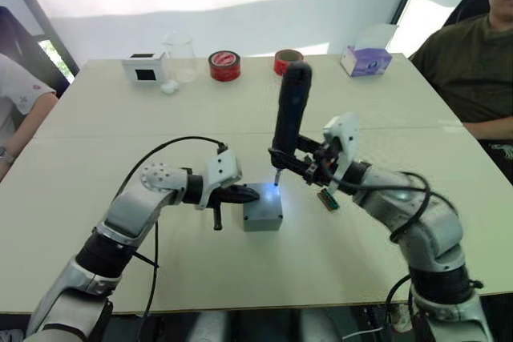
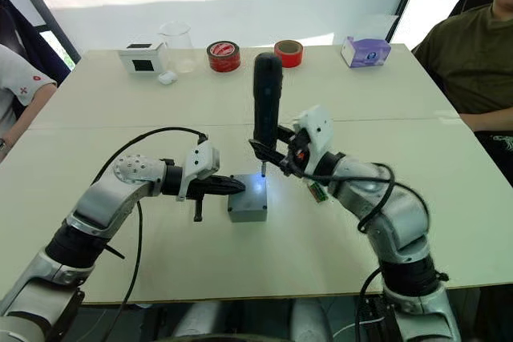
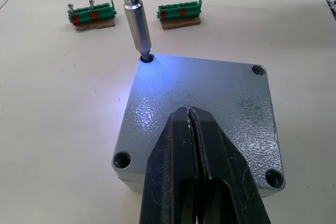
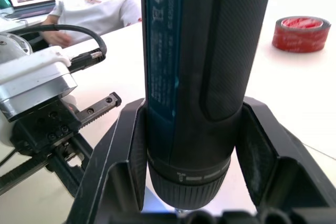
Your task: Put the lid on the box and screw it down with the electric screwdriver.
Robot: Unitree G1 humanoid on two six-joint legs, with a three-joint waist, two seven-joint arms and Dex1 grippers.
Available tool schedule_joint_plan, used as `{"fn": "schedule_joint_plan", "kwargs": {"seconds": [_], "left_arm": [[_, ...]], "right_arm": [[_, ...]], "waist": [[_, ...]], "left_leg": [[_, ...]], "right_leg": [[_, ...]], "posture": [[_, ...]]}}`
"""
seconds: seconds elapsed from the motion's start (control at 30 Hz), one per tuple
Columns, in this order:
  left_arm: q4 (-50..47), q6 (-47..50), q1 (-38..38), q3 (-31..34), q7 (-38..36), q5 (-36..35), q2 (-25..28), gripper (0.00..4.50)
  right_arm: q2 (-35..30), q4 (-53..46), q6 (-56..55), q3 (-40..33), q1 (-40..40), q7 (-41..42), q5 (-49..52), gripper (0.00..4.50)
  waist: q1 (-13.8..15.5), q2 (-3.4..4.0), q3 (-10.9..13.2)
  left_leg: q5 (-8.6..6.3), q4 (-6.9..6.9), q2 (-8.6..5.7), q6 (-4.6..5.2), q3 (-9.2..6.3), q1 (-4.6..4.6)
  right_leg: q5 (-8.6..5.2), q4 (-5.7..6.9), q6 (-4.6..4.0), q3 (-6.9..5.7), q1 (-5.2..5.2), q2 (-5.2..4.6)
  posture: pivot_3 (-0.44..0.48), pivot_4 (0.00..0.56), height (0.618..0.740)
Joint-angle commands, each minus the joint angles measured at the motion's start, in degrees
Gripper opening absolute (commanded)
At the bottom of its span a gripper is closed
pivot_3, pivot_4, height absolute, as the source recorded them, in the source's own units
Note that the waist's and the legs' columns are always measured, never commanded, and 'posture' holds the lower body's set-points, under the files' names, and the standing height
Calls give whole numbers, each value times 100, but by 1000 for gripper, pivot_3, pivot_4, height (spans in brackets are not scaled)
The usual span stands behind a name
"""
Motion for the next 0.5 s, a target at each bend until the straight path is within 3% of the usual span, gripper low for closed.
{"fn": "schedule_joint_plan", "kwargs": {"seconds": [0.03,0.23,0.33,0.43,0.5], "left_arm": [[101,152,128,-29,-49,-9,88,0],[123,206,15,210,-153,-318,48,0],[-157,819,-116,826,-133,-1185,-81,0],[-632,1274,-122,1242,-353,-1869,159,0],[-1012,1469,-65,1274,-510,-2073,453,0]], "right_arm": [[-205,-180,716,-1093,-1077,-491,1398,1782],[-733,777,1806,-1985,-2445,-1775,2884,1782],[-1744,1910,3177,-2109,-2648,-2329,3930,1782],[-2965,2552,4077,-1775,-2050,-2412,3826,1782],[-3772,2737,4172,-1457,-1157,-2174,4011,1782]], "waist": [[1,21,32],[0,24,85],[4,17,100],[16,-17,154],[45,-16,156]], "left_leg": [[5,3,0,-6,0,-22],[12,1,0,-17,-4,-47],[11,6,-1,-16,-5,-54],[11,23,-4,-12,-9,-81],[11,27,-11,-10,-12,-110]], "right_leg": [[3,3,1,-1,-20,2],[14,2,20,-16,-39,7],[5,-2,2,-19,-36,3],[5,-3,-2,-27,-47,-1],[5,-4,-2,-32,-68,-4]], "posture": [[0,150,740],[0,150,740],[0,150,740],[0,150,740],[0,150,740]]}}
